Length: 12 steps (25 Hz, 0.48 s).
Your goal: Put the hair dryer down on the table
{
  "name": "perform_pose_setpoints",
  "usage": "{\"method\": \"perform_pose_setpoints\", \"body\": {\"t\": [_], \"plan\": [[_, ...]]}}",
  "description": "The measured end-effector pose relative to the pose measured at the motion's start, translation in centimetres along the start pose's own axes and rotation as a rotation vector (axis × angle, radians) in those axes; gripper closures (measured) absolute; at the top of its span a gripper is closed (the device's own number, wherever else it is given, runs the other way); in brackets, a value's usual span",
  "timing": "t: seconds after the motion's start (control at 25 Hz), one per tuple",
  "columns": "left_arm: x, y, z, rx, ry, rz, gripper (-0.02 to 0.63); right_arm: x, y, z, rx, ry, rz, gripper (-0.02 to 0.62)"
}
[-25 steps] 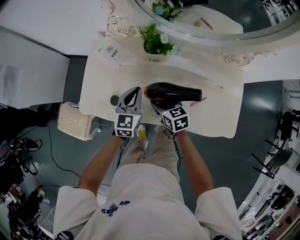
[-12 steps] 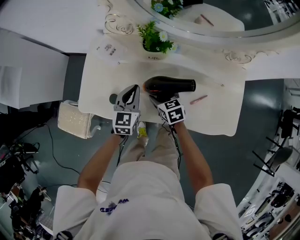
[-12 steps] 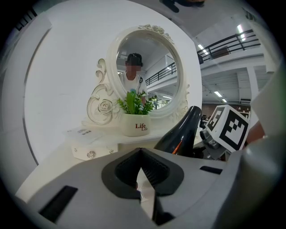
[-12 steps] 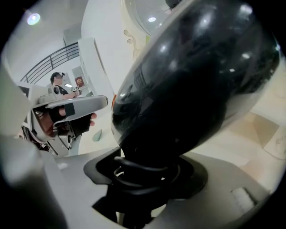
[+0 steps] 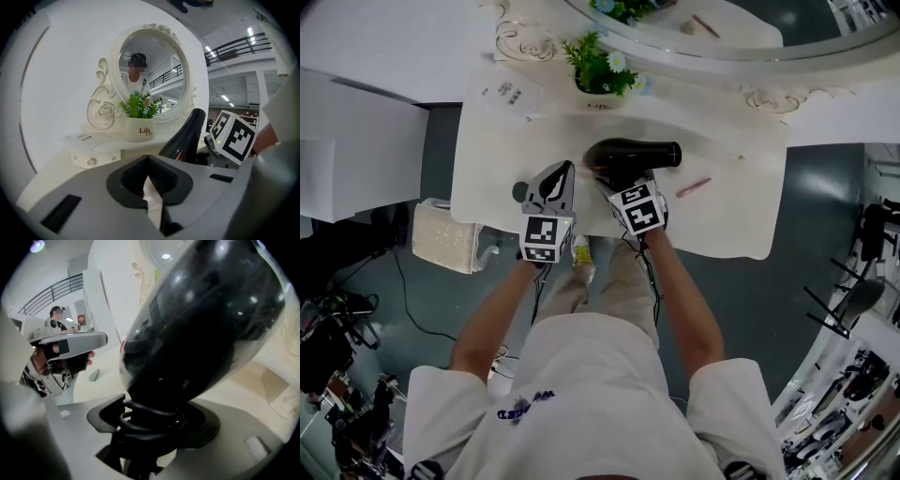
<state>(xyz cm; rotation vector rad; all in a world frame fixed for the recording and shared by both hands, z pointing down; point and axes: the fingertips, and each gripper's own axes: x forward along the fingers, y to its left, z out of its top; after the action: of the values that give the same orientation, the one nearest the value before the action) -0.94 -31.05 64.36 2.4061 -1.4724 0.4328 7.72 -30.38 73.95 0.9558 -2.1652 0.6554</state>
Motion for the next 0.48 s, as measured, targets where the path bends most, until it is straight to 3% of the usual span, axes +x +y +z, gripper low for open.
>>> {"method": "perform_pose_setpoints", "body": {"t": [0.48], "plan": [[-0.82, 0.0, -0.3, 0.002, 0.012, -0.023, 0.597, -0.13, -0.61, -0.42, 0.021, 0.04, -0.071, 0.213]]}}
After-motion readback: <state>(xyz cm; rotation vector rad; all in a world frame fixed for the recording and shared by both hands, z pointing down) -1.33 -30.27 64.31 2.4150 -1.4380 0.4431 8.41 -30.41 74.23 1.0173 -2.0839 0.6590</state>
